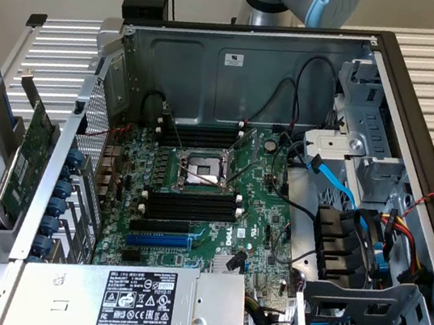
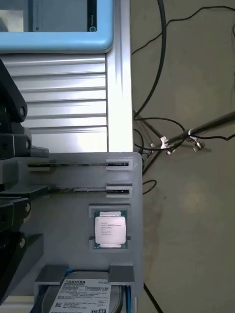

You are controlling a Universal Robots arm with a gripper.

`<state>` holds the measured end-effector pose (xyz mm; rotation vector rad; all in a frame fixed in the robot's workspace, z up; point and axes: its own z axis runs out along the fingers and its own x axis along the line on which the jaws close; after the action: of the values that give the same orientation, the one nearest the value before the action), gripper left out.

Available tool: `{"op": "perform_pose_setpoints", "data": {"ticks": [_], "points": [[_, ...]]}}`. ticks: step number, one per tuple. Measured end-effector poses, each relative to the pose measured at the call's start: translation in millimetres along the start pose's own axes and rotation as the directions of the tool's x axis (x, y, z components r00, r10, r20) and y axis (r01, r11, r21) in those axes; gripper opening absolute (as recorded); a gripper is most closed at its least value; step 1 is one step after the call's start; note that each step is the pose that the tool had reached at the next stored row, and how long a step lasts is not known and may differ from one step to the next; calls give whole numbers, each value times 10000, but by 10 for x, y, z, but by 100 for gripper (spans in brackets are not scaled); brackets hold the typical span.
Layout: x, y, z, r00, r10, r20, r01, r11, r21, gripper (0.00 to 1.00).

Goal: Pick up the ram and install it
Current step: 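Pick up the ram and move it above insertion slot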

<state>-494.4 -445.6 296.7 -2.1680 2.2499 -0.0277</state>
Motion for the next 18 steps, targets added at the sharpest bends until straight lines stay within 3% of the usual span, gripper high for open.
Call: {"op": "perform_pose_setpoints", "data": {"ticks": [8, 18], "points": [[14, -114, 141, 10000, -11, 9, 11, 10000, -52, 36], [16, -123, 323, 10000, -60, 9, 60, 9999, -110, 36]]}}
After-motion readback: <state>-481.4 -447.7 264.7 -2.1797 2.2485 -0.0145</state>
